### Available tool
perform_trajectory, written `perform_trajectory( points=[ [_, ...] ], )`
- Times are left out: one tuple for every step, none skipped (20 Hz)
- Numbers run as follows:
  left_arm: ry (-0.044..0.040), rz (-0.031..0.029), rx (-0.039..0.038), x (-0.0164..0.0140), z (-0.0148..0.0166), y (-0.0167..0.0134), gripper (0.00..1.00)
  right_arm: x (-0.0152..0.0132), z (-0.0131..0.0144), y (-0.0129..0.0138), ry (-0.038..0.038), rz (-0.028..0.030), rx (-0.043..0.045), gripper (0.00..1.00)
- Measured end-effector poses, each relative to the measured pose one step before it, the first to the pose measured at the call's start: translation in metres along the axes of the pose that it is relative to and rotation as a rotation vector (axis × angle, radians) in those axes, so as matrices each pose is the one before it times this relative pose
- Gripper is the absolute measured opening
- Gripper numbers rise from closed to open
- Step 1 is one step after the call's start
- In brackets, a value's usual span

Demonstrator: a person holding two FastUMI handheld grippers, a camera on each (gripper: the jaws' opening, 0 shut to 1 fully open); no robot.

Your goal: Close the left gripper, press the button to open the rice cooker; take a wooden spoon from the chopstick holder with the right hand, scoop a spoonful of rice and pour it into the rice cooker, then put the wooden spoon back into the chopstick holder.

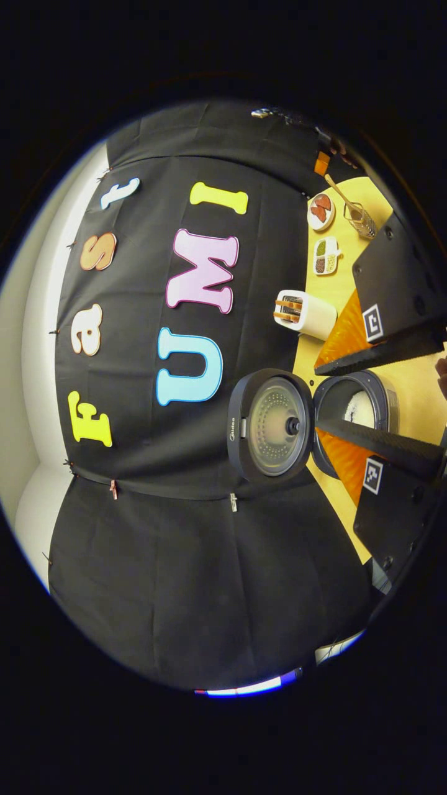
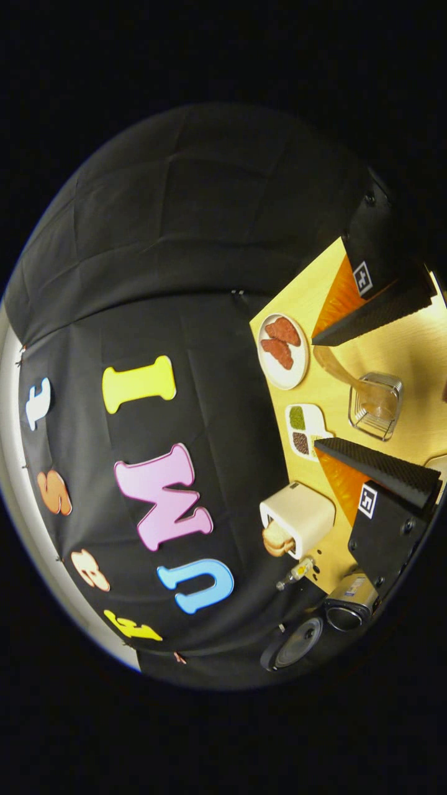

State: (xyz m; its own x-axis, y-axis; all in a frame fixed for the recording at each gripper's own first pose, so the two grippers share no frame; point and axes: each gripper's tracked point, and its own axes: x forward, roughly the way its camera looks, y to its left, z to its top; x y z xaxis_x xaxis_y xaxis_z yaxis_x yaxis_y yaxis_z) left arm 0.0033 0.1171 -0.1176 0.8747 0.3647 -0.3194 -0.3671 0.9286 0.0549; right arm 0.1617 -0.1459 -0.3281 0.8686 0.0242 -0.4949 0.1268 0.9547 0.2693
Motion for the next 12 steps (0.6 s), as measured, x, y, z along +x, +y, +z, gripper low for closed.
perform_trajectory(
  points=[
    [-0.00069,0.00158,-0.00267,-0.00238,-0.00096,-0.00067,0.54,0.00735,-0.00836,-0.00445,0.01920,-0.00928,0.01799,0.93],
    [0.00368,0.00314,0.00221,-0.00249,-0.00077,-0.00055,0.55,0.00840,-0.01150,-0.00378,0.03139,-0.01019,0.01801,0.93],
    [-0.00024,0.00140,0.00456,-0.00355,-0.00099,-0.00082,0.57,0.00677,-0.00585,-0.00148,0.01220,-0.00504,0.00902,0.90],
    [0.00059,0.00284,0.00688,-0.00258,0.00098,-0.00023,0.57,0.00767,-0.00648,-0.00120,0.01231,-0.00547,0.00137,0.91],
    [-0.00253,0.00005,0.00788,-0.00348,0.00114,-0.00029,0.60,0.00656,-0.00381,-0.00030,0.00810,-0.00140,0.00471,0.86],
    [-0.00260,0.00053,0.00770,-0.00239,0.00235,-0.00056,0.58,0.00507,-0.00202,0.00106,0.00584,-0.00003,0.00307,0.84],
    [0.00094,-0.00228,0.00425,-0.00163,-0.00111,-0.00163,0.58,0.00568,-0.00181,0.00094,0.00634,0.00205,0.00155,0.79],
    [0.00277,-0.00092,0.00106,-0.00150,-0.00012,-0.00090,0.58,0.00510,-0.00355,0.00006,0.01078,0.00055,0.00020,0.78],
    [0.00248,-0.00052,-0.00175,-0.00205,-0.00072,-0.00055,0.58,0.00374,-0.00244,0.00151,0.01068,0.00285,0.00109,0.78],
    [0.00204,-0.00022,-0.00313,-0.00089,-0.00016,-0.00106,0.58,0.00436,-0.00284,-0.00177,0.00936,-0.00456,-0.00051,0.77],
    [0.00184,-0.00004,-0.00222,-0.00146,-0.00052,-0.00039,0.58,0.00438,-0.00004,-0.00291,-0.00532,-0.01263,-0.00022,0.68],
    [-0.00058,0.00079,-0.00081,-0.00096,0.00045,-0.00047,0.58,-0.00005,0.00371,-0.00430,-0.00725,-0.01512,0.00492,0.49]
  ],
)
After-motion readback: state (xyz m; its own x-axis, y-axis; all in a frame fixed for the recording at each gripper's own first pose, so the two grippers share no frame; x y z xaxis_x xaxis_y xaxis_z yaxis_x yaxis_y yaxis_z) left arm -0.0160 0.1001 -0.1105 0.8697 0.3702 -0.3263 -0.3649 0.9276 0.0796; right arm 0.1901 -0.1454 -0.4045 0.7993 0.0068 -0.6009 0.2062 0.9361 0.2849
